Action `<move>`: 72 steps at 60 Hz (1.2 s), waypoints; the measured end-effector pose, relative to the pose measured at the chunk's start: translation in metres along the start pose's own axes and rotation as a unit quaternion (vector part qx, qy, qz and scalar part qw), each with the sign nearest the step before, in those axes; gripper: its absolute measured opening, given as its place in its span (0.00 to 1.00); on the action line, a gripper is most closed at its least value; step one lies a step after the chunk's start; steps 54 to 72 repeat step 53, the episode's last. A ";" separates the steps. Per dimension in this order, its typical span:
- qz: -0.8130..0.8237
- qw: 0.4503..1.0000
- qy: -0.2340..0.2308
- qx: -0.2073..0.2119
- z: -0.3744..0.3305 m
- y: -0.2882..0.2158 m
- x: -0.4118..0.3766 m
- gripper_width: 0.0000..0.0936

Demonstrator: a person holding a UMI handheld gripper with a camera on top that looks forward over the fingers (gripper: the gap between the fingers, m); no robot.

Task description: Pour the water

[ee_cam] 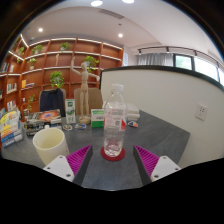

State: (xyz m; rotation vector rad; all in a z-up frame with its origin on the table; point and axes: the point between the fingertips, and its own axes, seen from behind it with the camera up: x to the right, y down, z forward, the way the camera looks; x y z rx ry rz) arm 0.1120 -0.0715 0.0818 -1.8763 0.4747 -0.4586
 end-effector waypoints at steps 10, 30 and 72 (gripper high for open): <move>0.006 0.999 -0.039 0.036 -0.065 -0.022 -0.019 0.92; 0.012 0.980 -0.185 0.074 -0.147 -0.048 -0.109 0.92; 0.000 0.963 -0.252 0.096 -0.188 -0.059 -0.155 0.92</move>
